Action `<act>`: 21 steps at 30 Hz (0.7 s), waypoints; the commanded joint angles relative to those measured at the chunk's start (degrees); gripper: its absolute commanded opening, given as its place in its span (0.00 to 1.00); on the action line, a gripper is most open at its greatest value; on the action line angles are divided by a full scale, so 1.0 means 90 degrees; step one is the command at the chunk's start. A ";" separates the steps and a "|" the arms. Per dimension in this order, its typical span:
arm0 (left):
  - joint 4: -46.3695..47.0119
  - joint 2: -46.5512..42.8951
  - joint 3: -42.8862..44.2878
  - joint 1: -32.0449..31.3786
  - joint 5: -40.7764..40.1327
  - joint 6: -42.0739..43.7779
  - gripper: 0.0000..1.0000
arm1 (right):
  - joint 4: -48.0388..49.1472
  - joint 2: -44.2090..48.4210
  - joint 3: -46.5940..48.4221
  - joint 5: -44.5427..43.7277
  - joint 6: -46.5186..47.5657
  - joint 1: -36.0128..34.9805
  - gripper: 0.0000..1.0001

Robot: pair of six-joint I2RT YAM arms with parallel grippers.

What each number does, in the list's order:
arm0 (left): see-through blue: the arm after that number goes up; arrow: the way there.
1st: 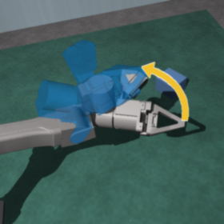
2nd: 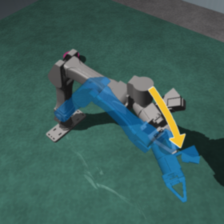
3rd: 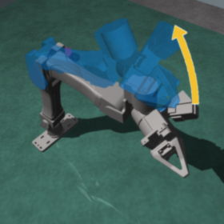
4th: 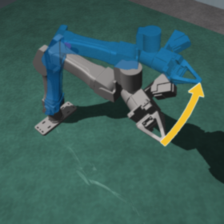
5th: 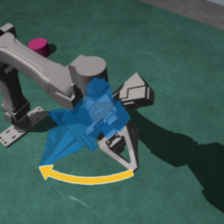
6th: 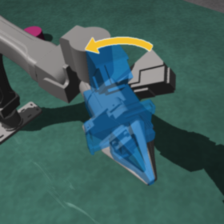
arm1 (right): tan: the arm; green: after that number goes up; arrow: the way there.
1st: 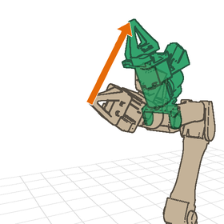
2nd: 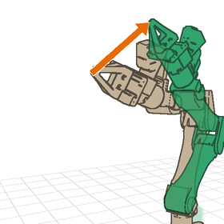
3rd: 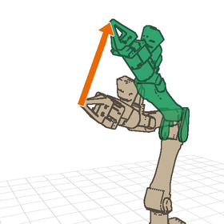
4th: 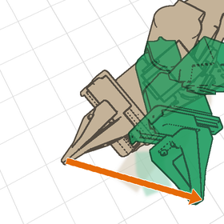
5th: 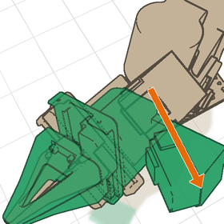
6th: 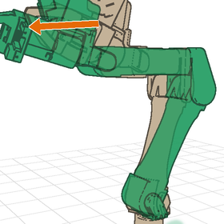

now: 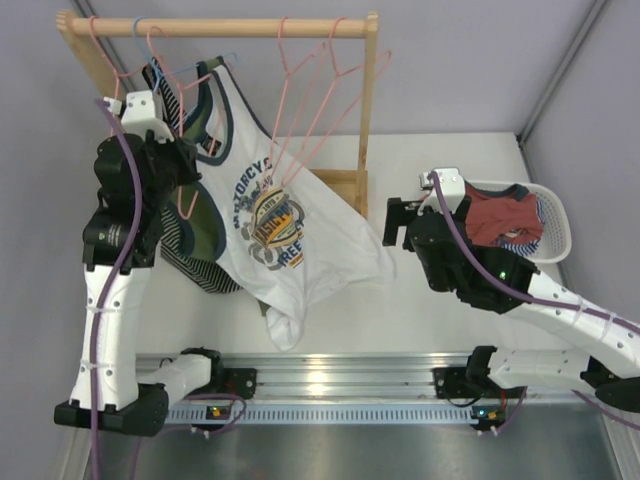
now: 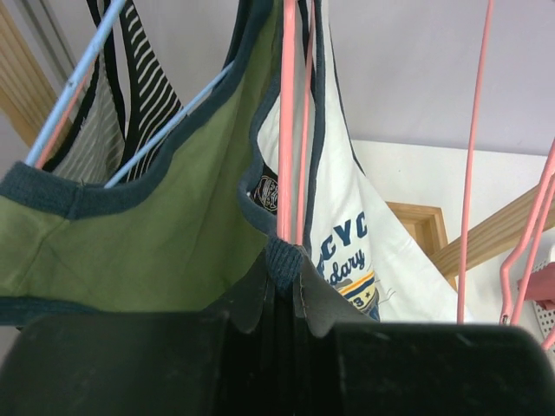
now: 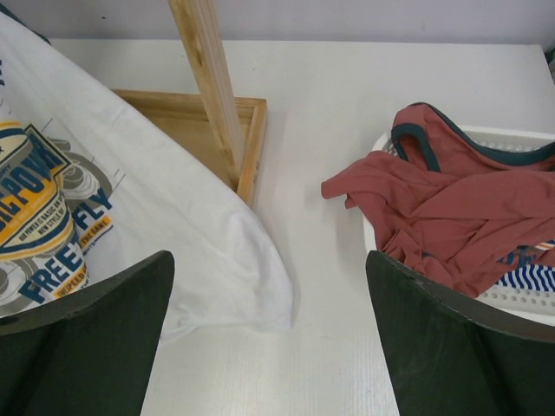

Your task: Place the tank top on the hanger

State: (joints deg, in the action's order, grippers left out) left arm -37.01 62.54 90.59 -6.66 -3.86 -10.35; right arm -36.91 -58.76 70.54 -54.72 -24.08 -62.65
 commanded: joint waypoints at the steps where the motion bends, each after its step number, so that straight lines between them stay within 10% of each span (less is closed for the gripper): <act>1: 0.0802 0.0033 0.0540 0.0075 0.0018 -0.0003 0.00 | 0.0058 0.0006 0.0267 -0.0043 0.0077 -0.0128 0.91; 21: 0.0890 0.0560 0.0892 0.0212 0.0399 -0.0012 0.00 | 0.0038 -0.0063 0.0375 -0.0024 0.0116 -0.0128 0.92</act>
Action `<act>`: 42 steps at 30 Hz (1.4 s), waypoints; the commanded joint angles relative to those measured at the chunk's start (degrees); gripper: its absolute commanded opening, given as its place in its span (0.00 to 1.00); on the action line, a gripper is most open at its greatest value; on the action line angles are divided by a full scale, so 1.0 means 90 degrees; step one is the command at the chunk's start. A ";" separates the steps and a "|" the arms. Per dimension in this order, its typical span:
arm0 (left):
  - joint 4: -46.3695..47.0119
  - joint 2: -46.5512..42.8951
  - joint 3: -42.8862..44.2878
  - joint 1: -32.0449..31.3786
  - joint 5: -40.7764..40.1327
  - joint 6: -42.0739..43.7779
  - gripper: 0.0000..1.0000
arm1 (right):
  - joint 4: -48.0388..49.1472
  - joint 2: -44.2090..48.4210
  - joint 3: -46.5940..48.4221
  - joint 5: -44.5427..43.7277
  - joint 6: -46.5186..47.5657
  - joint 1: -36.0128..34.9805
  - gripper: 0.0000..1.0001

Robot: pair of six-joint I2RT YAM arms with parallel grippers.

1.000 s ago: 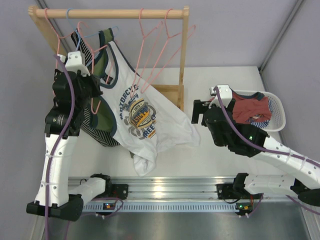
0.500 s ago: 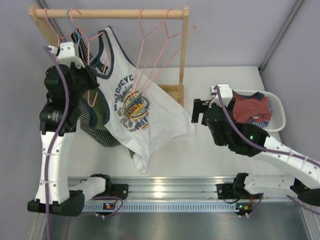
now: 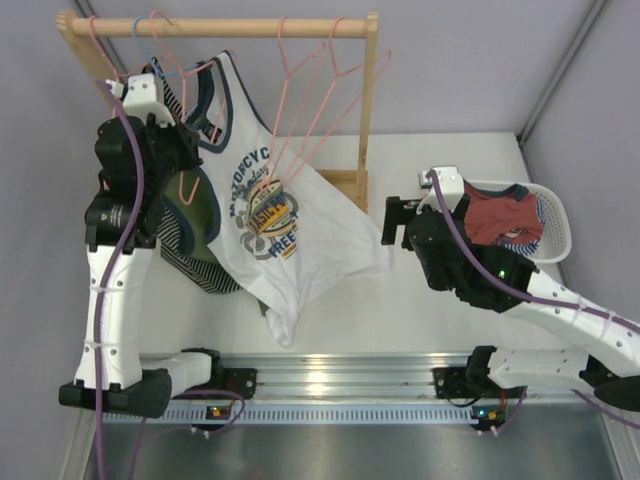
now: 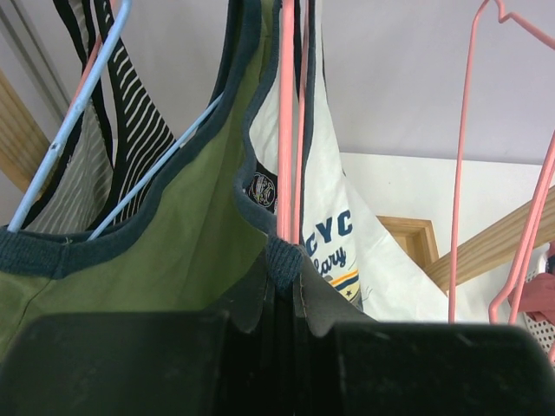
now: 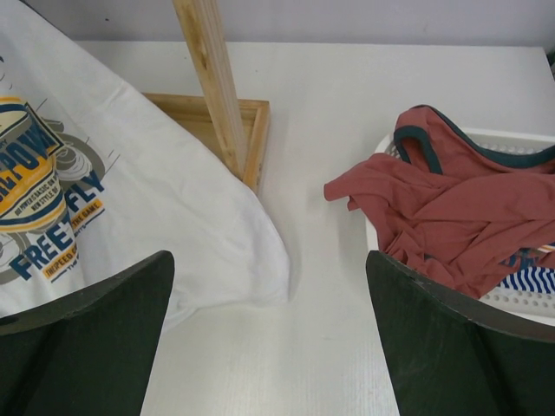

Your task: Place the tank top on the hanger

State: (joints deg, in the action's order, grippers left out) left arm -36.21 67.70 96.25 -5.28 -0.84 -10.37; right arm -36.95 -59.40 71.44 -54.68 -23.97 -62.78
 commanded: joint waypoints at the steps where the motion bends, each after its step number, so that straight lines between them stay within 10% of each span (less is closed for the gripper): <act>1: 0.0829 0.0036 0.0263 0.0059 0.0122 0.0019 0.00 | 0.0043 0.0017 0.0266 -0.0029 0.0104 -0.0114 0.92; 25: 0.1172 0.0690 0.0205 0.0059 0.0152 0.0205 0.02 | 0.0131 0.0115 0.0031 0.0050 0.0065 -0.0114 0.93; 31: 0.1249 0.0437 -0.0127 0.0059 0.0182 0.0059 0.31 | 0.0102 0.0125 -0.0018 0.0079 0.0036 -0.0114 0.93; 42: 0.0791 -0.0158 -0.0255 0.0059 -0.0072 0.0039 0.53 | 0.0082 0.0223 -0.0096 0.0176 0.0007 -0.0114 0.94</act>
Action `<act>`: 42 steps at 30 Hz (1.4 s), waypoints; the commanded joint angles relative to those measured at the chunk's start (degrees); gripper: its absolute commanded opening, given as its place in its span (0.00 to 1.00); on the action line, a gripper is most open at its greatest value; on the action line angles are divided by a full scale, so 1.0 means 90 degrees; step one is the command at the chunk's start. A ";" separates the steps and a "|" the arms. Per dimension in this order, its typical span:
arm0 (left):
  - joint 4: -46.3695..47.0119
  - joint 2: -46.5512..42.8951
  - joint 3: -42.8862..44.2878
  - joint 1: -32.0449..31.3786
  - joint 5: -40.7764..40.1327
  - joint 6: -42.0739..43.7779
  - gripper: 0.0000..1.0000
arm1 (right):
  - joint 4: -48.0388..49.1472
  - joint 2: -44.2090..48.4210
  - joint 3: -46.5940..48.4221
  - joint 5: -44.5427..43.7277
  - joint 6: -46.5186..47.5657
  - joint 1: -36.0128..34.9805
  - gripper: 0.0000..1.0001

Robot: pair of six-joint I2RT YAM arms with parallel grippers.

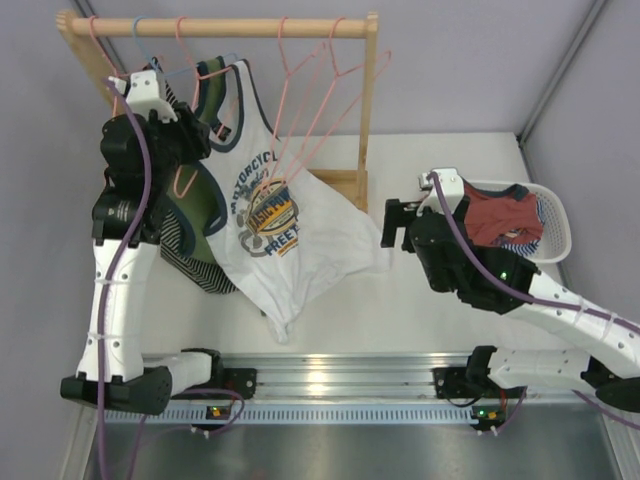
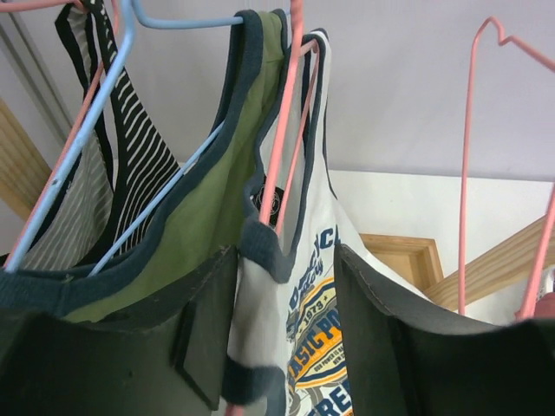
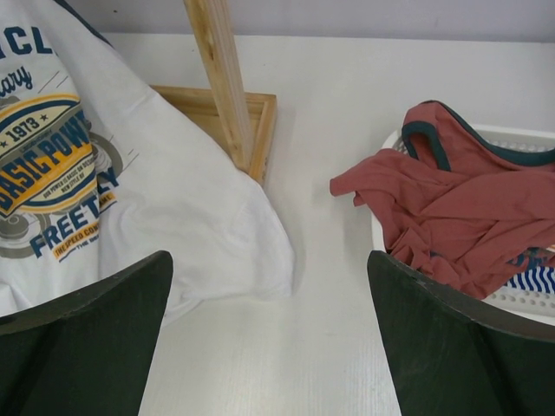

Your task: Place the tank top on the hanger

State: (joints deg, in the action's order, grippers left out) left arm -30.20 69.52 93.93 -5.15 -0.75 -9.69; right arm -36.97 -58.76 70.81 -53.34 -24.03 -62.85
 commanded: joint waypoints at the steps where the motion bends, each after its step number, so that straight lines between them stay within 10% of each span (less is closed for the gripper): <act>1: 0.0055 -0.0409 0.0032 0.0045 -0.0121 -0.0046 0.54 | 0.0046 0.0172 -0.0035 0.0028 -0.0005 -0.0107 0.94; 13: -0.0073 -0.0829 0.0345 -0.0227 0.1500 -0.0788 0.60 | -0.0189 0.0543 -0.0377 0.0097 -0.0240 -0.0097 0.96; 21: -0.0025 -0.0351 0.0365 -0.4314 -0.2186 0.0188 0.59 | -0.0598 0.0806 -0.0465 -0.0001 -0.0513 -0.0087 0.98; 26: 0.0581 -0.0380 -0.0426 -0.5860 -0.2962 0.0344 0.59 | -0.0843 0.1050 -0.0592 0.0009 -0.0767 -0.0087 0.99; 42: 0.1509 -0.1073 -0.3678 -0.6869 -0.2846 -0.1472 0.57 | -0.0795 0.1158 -0.1383 0.0273 -0.1265 -0.0087 1.00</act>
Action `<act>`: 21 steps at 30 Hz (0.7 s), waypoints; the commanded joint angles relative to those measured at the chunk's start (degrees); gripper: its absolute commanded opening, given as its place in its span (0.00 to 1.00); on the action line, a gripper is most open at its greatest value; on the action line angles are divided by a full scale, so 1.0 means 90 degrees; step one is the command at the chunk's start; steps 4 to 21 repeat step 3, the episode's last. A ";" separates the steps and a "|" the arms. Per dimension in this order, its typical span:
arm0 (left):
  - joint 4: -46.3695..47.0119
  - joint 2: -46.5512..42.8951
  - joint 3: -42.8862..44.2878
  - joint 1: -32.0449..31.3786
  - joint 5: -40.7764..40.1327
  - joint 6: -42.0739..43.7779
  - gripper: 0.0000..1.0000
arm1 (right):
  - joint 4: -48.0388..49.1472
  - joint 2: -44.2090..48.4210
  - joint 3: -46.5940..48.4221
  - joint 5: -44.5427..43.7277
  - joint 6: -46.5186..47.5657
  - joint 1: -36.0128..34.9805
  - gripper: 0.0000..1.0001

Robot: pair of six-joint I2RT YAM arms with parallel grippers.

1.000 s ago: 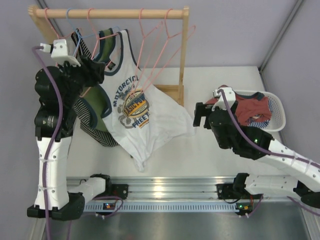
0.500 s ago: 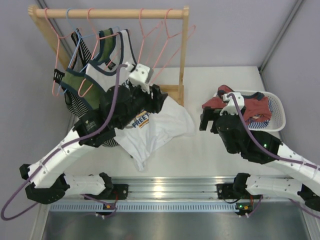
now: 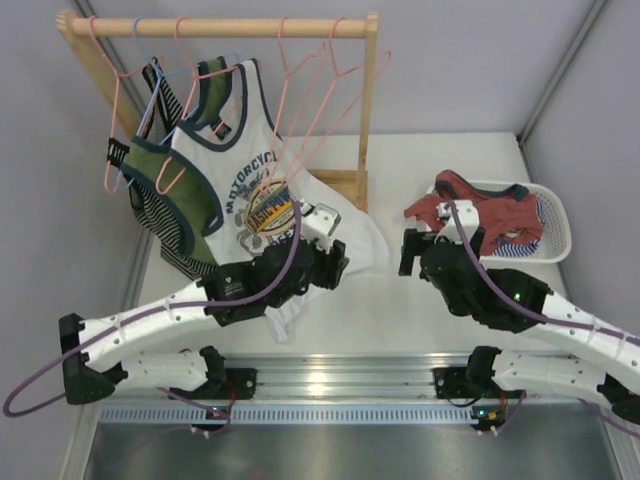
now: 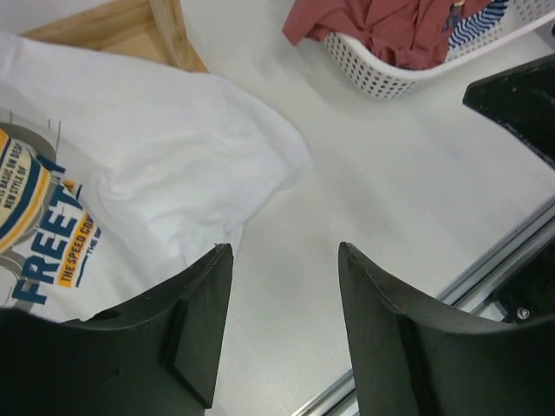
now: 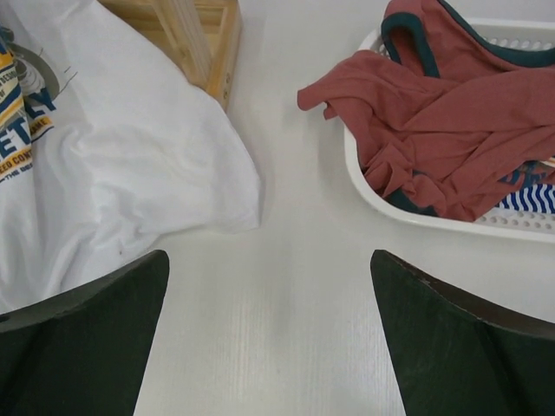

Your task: Place the tank top on the hanger

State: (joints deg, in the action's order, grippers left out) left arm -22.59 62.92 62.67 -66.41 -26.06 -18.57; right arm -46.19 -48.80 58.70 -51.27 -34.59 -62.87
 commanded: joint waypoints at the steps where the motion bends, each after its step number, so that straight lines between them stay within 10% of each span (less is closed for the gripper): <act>1: 0.0674 -0.0379 -0.0283 -0.0062 -0.0024 -0.0515 0.57 | 0.0250 0.0031 -0.0047 0.0061 -0.0102 -0.0085 0.99; 21: 0.0626 -0.0379 -0.0304 -0.0062 -0.0043 -0.0525 0.57 | 0.0357 0.0060 -0.0086 0.0052 -0.0073 -0.0084 1.00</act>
